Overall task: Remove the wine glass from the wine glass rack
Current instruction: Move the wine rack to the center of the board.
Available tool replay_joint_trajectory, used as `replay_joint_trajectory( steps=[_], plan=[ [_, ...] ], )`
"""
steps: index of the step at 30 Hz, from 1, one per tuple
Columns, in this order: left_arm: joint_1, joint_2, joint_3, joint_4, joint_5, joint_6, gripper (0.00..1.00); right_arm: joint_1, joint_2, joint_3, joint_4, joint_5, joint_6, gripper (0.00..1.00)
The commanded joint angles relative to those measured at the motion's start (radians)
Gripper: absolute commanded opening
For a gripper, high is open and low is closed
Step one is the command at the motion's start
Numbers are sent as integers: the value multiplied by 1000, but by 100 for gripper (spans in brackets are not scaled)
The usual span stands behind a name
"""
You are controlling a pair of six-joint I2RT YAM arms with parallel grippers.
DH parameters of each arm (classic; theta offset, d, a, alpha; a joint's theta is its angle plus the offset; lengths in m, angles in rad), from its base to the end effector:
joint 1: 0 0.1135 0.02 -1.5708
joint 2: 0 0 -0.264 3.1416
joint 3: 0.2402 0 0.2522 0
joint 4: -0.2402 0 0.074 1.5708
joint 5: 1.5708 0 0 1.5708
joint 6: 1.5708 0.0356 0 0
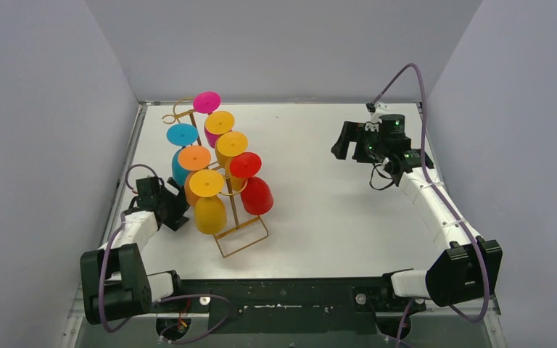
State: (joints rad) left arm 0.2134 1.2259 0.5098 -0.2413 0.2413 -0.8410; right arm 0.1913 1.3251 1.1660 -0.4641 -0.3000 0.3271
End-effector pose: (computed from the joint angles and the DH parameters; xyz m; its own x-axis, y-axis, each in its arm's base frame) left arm 0.2143 0.0377 0.1576 -0.4797 -0.8445 -0.2382 -0.6431 0.5231 -0.5593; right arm 0.2875 0.0664 0.3270 -0.6767 0.1816 -0.7135 -0.2110 0.8806 0.4242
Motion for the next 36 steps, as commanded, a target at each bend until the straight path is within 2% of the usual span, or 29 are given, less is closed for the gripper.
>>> replay_joint_trajectory(
  steps=[1,6,17,27,36],
  plan=[
    [-68,29,-18,168,19,-97,86,1,-10,-10,40,13,14,100],
    [-104,57,-48,278,31,-150,79,1,-12,-16,38,16,21,100],
    [-252,213,-10,481,35,-257,75,0,-7,-51,45,16,47,100],
    [-321,420,142,599,45,-287,73,3,-37,-139,76,-30,126,100],
    [-335,617,285,680,96,-302,72,2,-93,-191,136,-97,201,100]
  ],
)
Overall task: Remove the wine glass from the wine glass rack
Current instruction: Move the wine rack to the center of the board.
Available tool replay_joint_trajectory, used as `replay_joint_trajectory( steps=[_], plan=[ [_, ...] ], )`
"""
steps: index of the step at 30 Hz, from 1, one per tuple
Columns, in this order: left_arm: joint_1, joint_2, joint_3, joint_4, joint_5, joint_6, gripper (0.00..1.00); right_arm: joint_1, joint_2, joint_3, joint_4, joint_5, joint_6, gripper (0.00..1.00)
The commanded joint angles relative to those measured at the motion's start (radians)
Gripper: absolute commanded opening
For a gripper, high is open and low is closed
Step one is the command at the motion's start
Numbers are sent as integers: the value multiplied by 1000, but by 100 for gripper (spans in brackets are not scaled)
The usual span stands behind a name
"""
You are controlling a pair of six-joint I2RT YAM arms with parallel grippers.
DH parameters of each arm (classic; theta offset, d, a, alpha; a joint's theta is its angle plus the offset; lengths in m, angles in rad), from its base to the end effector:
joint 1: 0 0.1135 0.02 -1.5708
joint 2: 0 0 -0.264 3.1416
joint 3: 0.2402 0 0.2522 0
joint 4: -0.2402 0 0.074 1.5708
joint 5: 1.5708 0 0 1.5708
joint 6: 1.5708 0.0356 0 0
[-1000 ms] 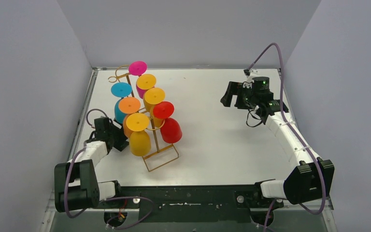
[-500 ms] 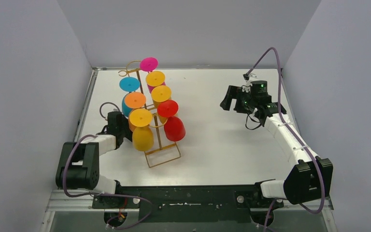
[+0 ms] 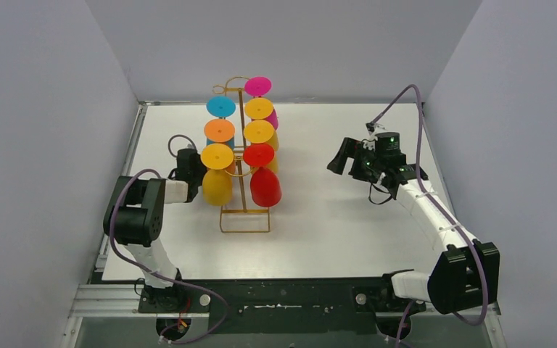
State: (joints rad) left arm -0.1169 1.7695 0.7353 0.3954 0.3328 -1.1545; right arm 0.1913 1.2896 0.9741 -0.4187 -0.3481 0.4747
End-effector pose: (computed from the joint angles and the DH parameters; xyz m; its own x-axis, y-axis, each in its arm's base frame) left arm 0.3317 -0.0507 0.1283 -0.5785 -0.8024 -0.1465 -0.3917 0.4308 -0.8130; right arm 0.2706 0.0648 0.2762 -0.7804 0.2865 -0.5558 -0.0794 0.8362 0.5426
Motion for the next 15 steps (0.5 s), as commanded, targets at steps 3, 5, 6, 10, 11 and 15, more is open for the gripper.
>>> replay_joint_trajectory(
  steps=[3,5,6,10,11,15],
  plan=[
    [-4,103,100,20,13,36,72,2,-76,-3,128,-103,89,100],
    [-3,110,108,16,8,43,74,2,-97,-17,175,-155,115,100],
    [0,111,111,3,7,50,75,2,-108,-26,202,-180,133,100],
    [31,85,74,-28,1,79,78,9,-126,-28,272,-290,169,100],
    [43,72,56,-30,1,86,78,15,-135,-25,283,-302,172,100],
    [103,30,0,-48,5,152,81,22,-180,-22,336,-305,215,100]
  ],
)
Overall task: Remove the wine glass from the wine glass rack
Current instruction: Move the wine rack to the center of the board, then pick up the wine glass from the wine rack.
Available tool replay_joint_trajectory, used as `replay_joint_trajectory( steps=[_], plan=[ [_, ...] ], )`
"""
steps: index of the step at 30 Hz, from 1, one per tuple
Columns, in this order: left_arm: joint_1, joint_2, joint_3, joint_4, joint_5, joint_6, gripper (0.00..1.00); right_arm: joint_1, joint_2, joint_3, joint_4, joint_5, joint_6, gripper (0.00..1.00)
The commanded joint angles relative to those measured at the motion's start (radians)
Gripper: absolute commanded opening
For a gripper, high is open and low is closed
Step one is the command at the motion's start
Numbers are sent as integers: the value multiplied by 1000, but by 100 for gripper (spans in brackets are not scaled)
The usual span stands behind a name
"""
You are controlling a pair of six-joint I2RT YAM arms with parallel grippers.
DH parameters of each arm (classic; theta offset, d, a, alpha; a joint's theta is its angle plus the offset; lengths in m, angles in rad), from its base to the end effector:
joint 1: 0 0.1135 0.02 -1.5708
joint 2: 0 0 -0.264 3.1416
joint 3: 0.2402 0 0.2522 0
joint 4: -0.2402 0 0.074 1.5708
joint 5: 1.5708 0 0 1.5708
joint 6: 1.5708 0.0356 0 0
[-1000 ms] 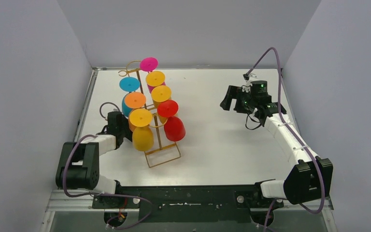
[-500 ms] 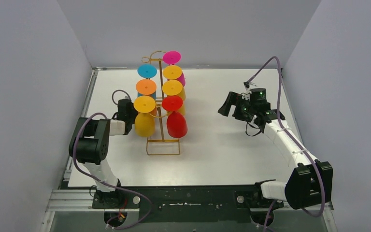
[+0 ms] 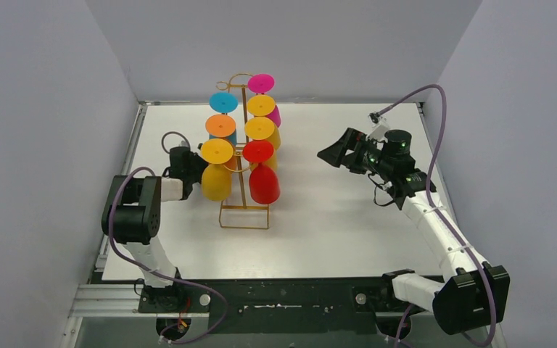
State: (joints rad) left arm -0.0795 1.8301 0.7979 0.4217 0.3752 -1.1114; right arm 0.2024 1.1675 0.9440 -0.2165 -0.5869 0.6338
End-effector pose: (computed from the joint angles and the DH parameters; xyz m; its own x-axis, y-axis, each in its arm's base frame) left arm 0.3505 -0.0410 0.1278 -0.5879 -0.7898 -0.1750 -0.3467 0.4415 -0.8276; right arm 0.2530 0.0720 0.3164 -0.7260 0.3544 -0.5893 -0.2833 0.6268 0.7259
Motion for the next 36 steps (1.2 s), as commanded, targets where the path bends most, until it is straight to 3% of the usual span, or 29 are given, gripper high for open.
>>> replay_joint_trajectory(
  steps=[1,12,19,28,36],
  plan=[
    [73,-36,-73,-71,-19,121,82,12,-61,13,140,-72,65,100],
    [198,-224,-229,-110,-29,215,87,100,-34,62,238,-91,227,96],
    [251,-535,-276,-338,-171,334,97,271,9,140,299,-7,293,89],
    [291,-854,-229,-650,-295,487,97,387,100,194,353,45,364,73],
    [296,-905,-142,-744,-221,581,97,428,137,210,380,65,387,61]
  ],
)
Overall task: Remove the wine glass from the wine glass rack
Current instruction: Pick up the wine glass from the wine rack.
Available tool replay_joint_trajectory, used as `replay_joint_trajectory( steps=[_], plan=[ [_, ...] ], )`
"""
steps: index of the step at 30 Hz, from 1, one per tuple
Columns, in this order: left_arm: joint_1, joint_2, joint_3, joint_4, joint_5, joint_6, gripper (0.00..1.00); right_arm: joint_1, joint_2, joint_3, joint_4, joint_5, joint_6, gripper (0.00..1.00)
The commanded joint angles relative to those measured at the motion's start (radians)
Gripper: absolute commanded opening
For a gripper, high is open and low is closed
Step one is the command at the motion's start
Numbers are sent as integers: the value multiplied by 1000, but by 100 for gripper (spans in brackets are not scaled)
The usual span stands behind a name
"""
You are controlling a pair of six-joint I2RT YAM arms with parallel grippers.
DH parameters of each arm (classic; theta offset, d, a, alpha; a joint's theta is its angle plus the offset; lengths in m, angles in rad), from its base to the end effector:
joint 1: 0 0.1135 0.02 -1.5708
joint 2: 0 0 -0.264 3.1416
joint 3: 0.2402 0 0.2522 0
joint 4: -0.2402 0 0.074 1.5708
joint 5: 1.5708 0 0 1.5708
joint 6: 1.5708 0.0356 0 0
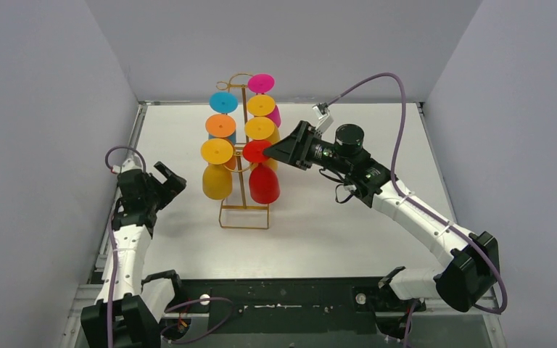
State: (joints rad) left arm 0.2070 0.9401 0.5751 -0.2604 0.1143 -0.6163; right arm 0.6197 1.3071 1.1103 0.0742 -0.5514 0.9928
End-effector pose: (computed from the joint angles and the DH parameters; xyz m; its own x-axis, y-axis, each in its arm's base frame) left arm 0.1997 0.0378 0.2313 -0.4018 -0.6711 -0.6230 -0.4239 0.7394 -0.5231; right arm 0.2388 0.1933 0.3666 -0.8232 0.2890 -0.4886 -0.4181 0.2733 0.8663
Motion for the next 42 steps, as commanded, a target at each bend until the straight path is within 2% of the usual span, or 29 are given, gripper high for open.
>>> replay_joint_trajectory(
  steps=[1,16,23,26,30,37,42],
  plan=[
    [9,-15,92,-71,52,101,97,13,-4,38,98,30,33,57],
    [9,-36,142,-136,63,136,97,14,-12,49,82,56,36,34],
    [9,-47,135,-152,50,123,97,15,-9,74,68,51,39,28],
    [9,-46,133,-156,50,120,97,15,-11,76,68,51,40,20],
    [8,-47,132,-149,105,148,97,15,-14,78,66,49,48,14],
    [8,-63,129,-195,88,152,97,14,-20,77,64,48,62,8],
    [8,-67,142,-216,79,145,97,11,-23,76,70,45,85,8]
  ],
)
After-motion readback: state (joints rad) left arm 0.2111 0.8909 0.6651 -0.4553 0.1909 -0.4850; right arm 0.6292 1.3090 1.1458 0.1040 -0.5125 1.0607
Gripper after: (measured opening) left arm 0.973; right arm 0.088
